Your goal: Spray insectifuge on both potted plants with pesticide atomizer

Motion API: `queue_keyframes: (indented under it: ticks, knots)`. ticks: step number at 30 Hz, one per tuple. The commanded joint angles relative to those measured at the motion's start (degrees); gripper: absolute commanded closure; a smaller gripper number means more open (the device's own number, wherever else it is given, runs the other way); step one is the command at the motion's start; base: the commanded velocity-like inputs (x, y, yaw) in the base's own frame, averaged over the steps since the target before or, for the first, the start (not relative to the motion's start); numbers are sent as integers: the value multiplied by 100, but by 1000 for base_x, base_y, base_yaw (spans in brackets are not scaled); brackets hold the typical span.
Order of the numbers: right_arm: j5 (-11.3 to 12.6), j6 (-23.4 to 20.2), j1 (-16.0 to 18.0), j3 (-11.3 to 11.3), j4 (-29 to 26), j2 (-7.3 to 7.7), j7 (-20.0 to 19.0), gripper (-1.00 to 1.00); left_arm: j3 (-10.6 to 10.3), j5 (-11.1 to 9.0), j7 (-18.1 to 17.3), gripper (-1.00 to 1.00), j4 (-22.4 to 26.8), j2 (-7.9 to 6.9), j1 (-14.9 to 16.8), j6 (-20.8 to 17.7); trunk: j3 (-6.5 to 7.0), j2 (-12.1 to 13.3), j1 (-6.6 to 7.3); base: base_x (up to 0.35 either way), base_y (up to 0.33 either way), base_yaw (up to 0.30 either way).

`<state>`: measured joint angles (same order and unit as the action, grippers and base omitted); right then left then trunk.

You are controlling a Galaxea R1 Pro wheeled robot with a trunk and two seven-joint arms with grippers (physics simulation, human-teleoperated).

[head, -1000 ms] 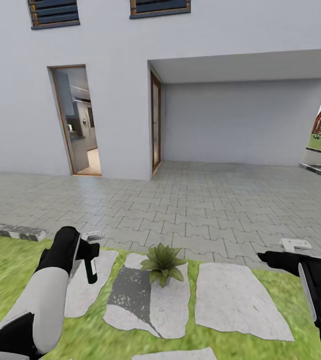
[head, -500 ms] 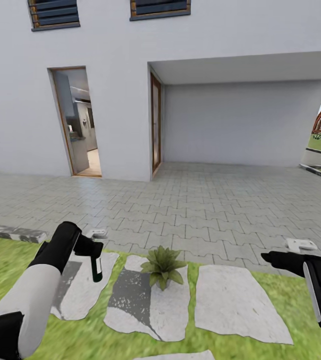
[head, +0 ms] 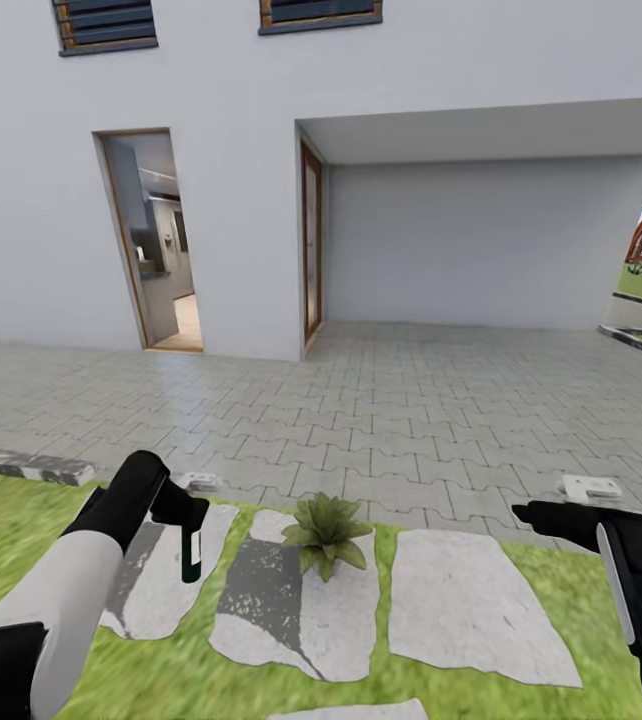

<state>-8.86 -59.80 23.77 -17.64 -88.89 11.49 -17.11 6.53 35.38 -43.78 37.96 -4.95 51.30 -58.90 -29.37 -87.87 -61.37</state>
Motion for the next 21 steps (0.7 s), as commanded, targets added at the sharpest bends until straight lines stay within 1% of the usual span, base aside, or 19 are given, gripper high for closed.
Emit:
queue_keyframes:
  ticks: [1, 7, 21]
  knots:
    - [-62, -20, 5, 8, -5, 4, -59, -100, 6, 58, -59, 100, -26, 5, 4, -16, 3, 38, 23, 0, 0, 0]
    - [-62, -20, 5, 43, 0, 38, -60, -100, -42, 59, -60, 100, -137, 4, -3, -16, 57, 278, 155, 0, 0, 0]
    - [-90, -20, 5, 42, 6, 47, -57, -100, -61, 56, -66, 100, -164, 42, -23, -16, -71, 278, 155, 0, 0, 0]
